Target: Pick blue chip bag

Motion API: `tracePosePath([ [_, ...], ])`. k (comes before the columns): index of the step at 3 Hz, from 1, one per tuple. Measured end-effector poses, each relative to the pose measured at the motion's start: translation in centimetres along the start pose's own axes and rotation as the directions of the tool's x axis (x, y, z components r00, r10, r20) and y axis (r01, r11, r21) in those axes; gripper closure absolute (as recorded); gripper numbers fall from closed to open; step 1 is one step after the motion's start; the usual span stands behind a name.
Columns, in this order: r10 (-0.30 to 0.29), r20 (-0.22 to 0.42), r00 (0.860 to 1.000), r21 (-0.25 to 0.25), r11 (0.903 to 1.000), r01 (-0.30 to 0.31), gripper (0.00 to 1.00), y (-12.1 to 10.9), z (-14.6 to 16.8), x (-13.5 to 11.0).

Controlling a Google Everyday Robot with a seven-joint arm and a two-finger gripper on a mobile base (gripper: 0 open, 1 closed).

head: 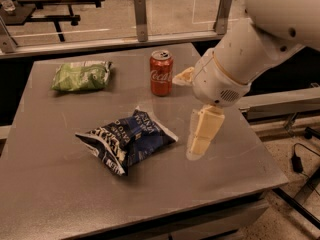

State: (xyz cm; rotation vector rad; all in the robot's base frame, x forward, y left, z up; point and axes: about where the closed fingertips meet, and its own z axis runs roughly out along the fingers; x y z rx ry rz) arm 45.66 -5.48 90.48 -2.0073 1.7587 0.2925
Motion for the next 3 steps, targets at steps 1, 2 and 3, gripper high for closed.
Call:
tracePosePath([
  [1,-0.031,0.036,0.999,-0.028,0.9991,0.032,0.00,0.3,1.8,-1.3],
  [2,-0.067,0.076,0.995,-0.062,0.9955,0.071,0.00,0.6,4.2,-3.0],
  [3,-0.098,0.115,0.988,-0.094,0.9895,0.110,0.00,1.2,6.2,-4.8],
])
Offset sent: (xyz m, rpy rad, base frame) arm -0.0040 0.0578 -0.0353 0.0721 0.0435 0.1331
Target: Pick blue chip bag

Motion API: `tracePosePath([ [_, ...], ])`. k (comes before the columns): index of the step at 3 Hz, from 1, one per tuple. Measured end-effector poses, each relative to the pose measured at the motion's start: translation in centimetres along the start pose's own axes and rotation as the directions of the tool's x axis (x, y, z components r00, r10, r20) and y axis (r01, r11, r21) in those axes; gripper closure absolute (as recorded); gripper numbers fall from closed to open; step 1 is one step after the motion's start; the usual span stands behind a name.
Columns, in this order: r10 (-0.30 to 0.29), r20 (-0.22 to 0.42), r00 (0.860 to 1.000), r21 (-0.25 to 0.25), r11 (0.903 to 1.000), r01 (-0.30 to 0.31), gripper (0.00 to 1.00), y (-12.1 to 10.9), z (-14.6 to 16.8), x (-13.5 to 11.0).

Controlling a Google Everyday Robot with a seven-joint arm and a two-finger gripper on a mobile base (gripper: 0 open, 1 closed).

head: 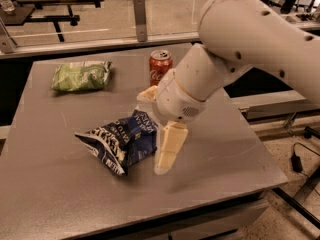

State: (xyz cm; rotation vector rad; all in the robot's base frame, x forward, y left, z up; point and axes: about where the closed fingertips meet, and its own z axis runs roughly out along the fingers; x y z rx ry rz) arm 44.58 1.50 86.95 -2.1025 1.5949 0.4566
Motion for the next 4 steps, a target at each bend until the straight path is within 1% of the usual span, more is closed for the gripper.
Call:
tracePosePath([
  [1,-0.026,0.027,0.999,-0.029,0.9992,0.027,0.00,0.3,1.6,-1.3],
  [2,-0.049,0.045,0.998,-0.051,0.9974,0.051,0.16,0.4,2.7,-2.5],
  [3,-0.062,0.057,0.996,-0.067,0.9956,0.066,0.48,0.3,3.8,-3.2],
  [4,-0.067,0.063,0.996,-0.077,0.9944,0.072,0.78,0.3,4.2,-3.7],
])
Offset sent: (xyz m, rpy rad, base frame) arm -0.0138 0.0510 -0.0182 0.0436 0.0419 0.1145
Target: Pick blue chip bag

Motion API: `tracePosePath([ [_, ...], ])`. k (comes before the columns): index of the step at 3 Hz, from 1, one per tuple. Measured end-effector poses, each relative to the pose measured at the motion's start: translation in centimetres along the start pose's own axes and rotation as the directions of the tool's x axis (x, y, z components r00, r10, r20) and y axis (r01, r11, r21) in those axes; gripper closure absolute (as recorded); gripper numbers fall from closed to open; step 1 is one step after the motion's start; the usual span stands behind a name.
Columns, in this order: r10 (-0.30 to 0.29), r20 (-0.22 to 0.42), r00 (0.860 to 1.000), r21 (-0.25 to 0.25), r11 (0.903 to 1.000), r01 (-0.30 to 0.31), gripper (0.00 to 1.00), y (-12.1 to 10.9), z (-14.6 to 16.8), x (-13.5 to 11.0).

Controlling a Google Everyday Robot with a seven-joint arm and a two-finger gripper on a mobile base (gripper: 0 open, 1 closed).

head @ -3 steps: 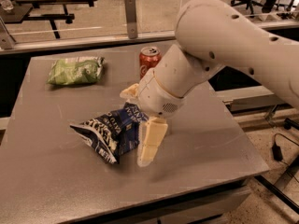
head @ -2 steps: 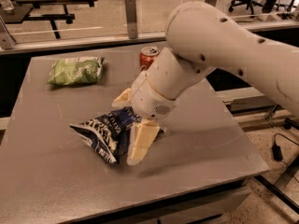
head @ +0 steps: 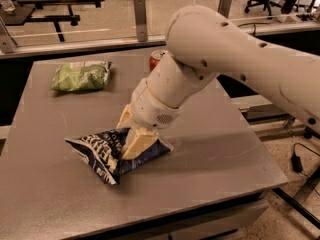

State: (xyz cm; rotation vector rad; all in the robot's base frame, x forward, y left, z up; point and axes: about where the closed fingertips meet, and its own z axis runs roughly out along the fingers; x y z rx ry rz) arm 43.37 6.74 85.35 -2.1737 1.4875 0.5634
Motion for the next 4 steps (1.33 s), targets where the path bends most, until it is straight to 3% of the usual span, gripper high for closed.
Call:
tracePosePath([
  [1,-0.063,0.000,0.998,0.009,0.9979,0.063,1.00,-1.2,-1.4,-1.5],
  [2,-0.155,-0.001,0.988,0.020,0.9878,0.155,1.00,-3.0,-4.0,-3.9],
  [3,-0.285,-0.001,0.959,0.014,0.9584,0.285,1.00,-4.4,-6.7,-7.6],
  [4,-0.285,-0.001,0.959,0.014,0.9584,0.285,1.00,-4.4,-6.7,-7.6],
])
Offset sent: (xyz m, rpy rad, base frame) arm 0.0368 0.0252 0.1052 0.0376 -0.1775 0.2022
